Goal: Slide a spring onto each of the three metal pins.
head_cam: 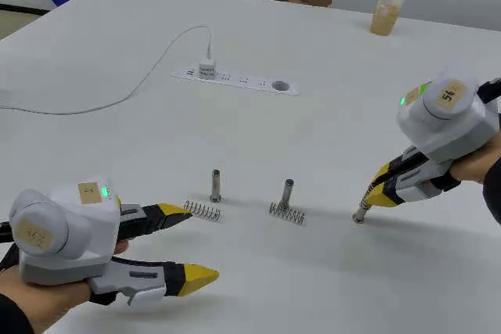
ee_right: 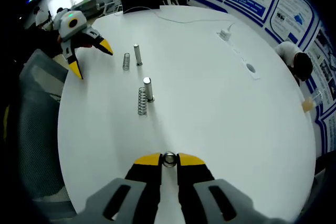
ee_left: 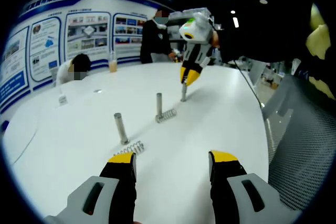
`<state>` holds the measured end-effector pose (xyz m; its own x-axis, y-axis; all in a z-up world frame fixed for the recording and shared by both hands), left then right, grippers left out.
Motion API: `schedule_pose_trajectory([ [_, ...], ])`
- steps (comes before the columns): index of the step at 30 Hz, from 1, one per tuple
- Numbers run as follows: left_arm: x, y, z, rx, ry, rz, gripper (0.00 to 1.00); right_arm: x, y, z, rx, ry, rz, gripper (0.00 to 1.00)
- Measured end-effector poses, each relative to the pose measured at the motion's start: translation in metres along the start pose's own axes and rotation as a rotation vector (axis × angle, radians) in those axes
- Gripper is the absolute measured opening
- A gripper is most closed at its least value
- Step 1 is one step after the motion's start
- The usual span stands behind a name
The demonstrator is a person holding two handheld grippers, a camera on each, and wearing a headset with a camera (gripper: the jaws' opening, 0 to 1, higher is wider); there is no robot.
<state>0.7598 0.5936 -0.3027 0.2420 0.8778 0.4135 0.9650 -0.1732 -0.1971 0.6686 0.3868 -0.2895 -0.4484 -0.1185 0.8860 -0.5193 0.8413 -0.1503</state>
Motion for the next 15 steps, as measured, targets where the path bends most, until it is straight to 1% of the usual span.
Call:
schedule_pose_trajectory([
  [7,0.001,0.001,0.001,0.001,0.002,-0.002,0.57,-0.008,0.002,0.005,-0.022,0.002,-0.014,0.12],
  [15,0.000,0.002,0.002,0.001,0.003,-0.002,0.57,-0.013,0.002,0.009,-0.038,0.005,-0.015,0.12],
])
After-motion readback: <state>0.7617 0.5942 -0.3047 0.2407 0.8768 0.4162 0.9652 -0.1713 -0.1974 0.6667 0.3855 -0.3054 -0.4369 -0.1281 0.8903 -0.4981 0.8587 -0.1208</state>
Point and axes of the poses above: the centre of the closed fingertips' face, and the gripper's own axes: x roughly backward along the fingers, y roughly to its left, z roughly out of its underside, the point moved 1 cm from there along x, roughly backward along the fingers, and after that the axes turned 10 degrees about x, right-handed, at the moved point
